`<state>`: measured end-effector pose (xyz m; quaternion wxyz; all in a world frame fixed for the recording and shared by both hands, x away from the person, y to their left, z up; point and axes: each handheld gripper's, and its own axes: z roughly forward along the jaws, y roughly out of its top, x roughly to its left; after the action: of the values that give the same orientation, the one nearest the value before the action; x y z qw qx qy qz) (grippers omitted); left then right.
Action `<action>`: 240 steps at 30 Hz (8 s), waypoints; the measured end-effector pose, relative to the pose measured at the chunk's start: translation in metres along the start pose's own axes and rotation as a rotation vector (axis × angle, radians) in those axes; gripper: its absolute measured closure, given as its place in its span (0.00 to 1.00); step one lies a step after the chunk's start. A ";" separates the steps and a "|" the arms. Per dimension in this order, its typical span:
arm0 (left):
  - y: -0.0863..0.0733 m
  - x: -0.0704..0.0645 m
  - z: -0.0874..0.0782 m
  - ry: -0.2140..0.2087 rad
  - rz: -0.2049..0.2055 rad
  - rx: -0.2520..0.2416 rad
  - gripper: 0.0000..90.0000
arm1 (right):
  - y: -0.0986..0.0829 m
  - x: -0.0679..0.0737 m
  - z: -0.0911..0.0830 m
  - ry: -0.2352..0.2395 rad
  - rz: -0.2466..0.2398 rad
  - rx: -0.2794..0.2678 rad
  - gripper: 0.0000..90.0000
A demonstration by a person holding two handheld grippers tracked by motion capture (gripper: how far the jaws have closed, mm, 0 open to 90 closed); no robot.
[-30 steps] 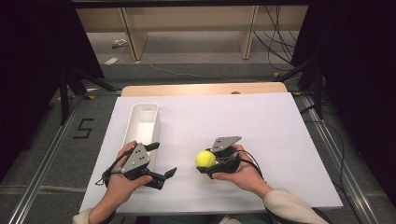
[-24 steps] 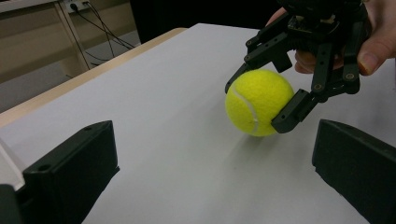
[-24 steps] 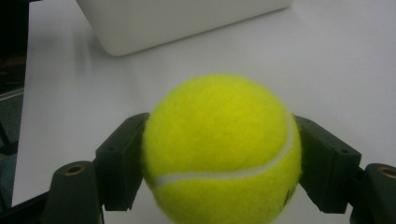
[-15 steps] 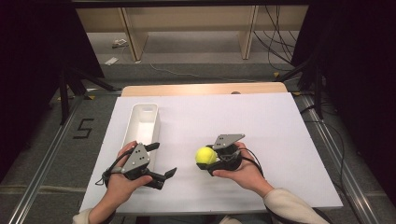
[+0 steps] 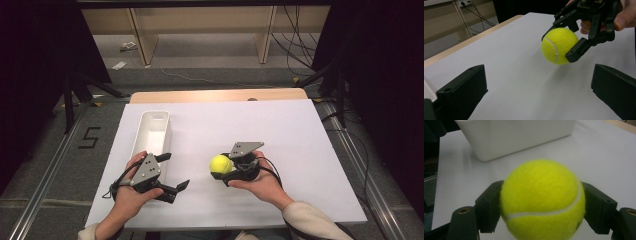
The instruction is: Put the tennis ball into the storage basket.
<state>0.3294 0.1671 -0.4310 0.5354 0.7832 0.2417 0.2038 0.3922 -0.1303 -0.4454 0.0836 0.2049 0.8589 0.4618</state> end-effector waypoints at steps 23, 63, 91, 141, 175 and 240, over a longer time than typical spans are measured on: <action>0.000 0.000 0.000 -0.004 -0.007 -0.003 0.00 | 0.003 -0.002 -0.003 -0.007 0.000 -0.018 0.29; 0.000 0.000 0.000 -0.003 -0.007 -0.004 0.00 | 0.017 -0.004 -0.004 -0.018 -0.001 -0.072 0.29; 0.000 0.000 0.000 -0.005 -0.001 -0.002 0.00 | 0.029 -0.006 -0.002 -0.019 -0.001 -0.108 0.29; 0.000 0.000 0.000 -0.006 0.002 -0.001 0.00 | 0.042 -0.009 0.005 -0.024 -0.006 -0.131 0.29; 0.000 0.000 0.000 -0.006 0.003 0.000 0.00 | 0.051 -0.010 0.010 -0.022 -0.007 -0.150 0.29; 0.000 -0.001 0.000 -0.007 0.006 0.005 0.00 | 0.062 -0.009 0.024 -0.005 -0.014 -0.159 0.29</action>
<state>0.3290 0.1664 -0.4312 0.5337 0.7859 0.2381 0.2020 0.4251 -0.0859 -0.4077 0.1048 0.1929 0.8207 0.5275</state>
